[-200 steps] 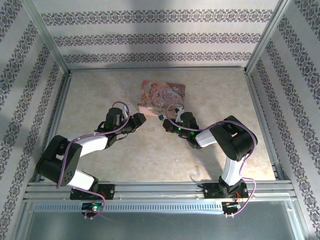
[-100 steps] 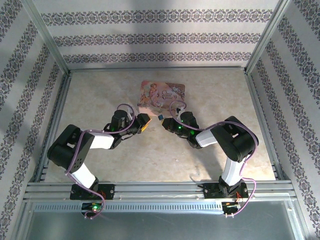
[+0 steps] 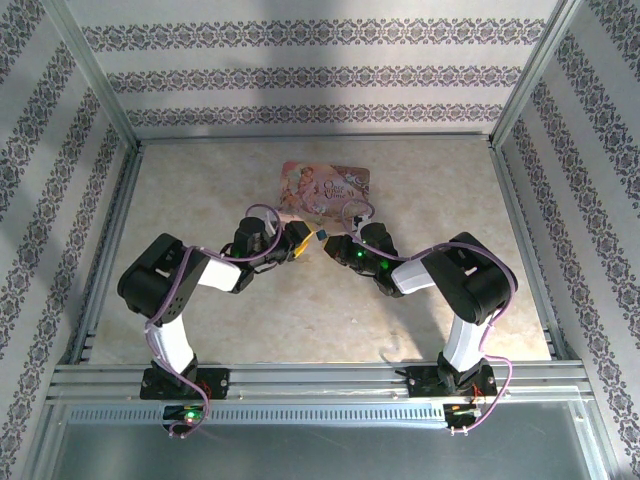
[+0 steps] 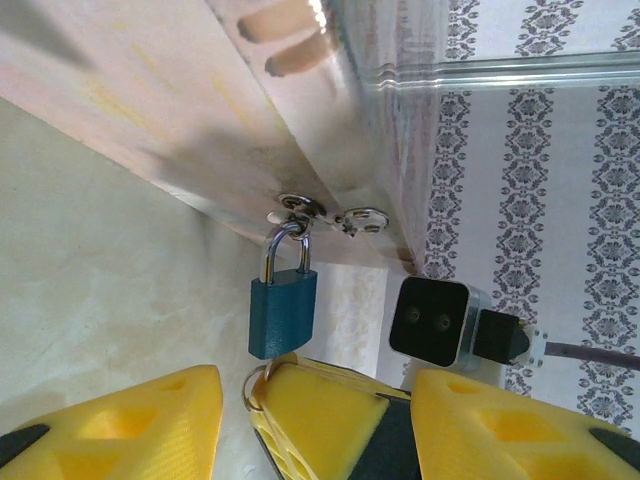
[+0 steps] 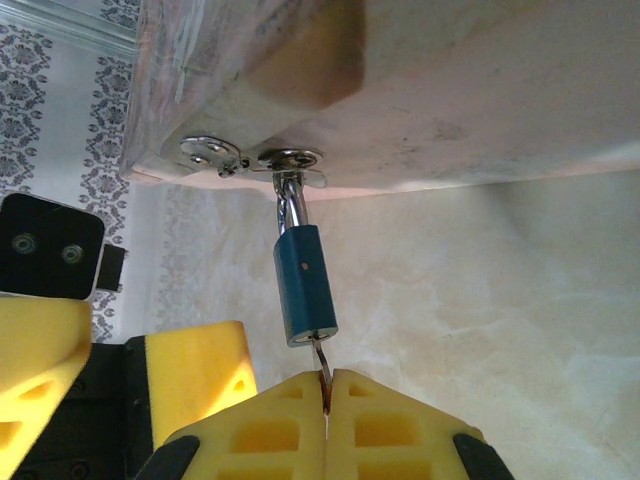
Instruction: Unlock the padlock with the key
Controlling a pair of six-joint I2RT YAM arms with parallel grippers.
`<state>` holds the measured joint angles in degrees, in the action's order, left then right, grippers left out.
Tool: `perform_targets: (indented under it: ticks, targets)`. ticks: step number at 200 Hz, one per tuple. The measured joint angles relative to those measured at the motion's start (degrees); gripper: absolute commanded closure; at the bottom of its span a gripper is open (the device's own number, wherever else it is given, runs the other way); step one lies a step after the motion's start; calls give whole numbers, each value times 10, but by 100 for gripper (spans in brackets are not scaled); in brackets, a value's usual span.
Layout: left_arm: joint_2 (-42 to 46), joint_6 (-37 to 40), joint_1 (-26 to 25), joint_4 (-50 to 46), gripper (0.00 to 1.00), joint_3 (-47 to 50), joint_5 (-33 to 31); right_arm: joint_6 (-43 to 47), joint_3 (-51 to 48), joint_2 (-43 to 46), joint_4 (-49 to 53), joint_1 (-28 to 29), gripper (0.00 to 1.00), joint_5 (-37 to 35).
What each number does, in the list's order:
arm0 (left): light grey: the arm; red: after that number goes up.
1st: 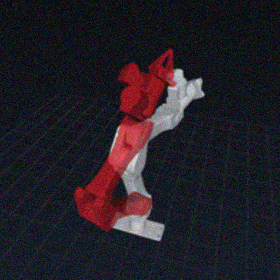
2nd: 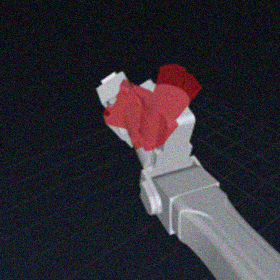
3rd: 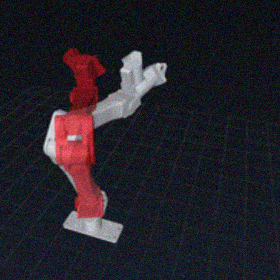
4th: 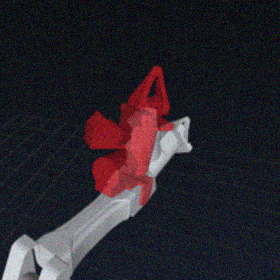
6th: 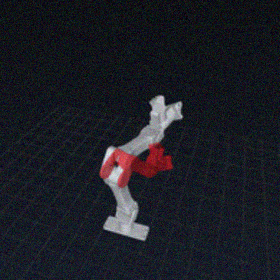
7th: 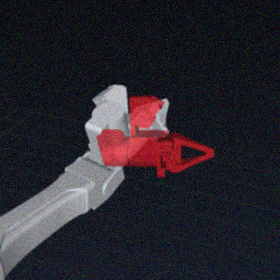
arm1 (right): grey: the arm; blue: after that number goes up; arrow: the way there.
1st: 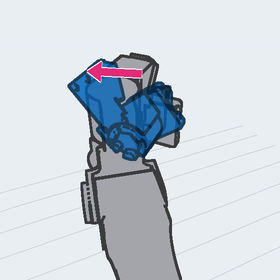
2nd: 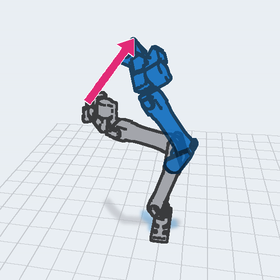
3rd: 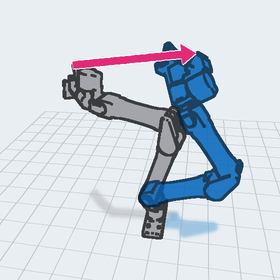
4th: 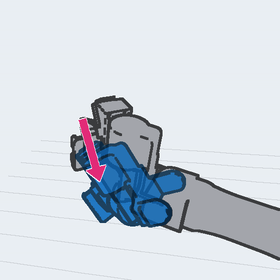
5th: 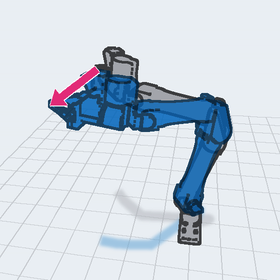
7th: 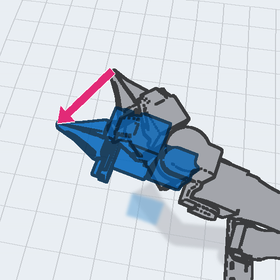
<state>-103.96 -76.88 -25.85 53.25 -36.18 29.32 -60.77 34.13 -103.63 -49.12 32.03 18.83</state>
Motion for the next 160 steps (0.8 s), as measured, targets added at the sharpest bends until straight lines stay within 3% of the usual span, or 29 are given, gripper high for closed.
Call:
perform_targets:
  ticks: [160]
  targets:
    - [-71, -19, -12, 29, 56, -38, 0, -5, 1, 0, 0, 0, 100, 1]
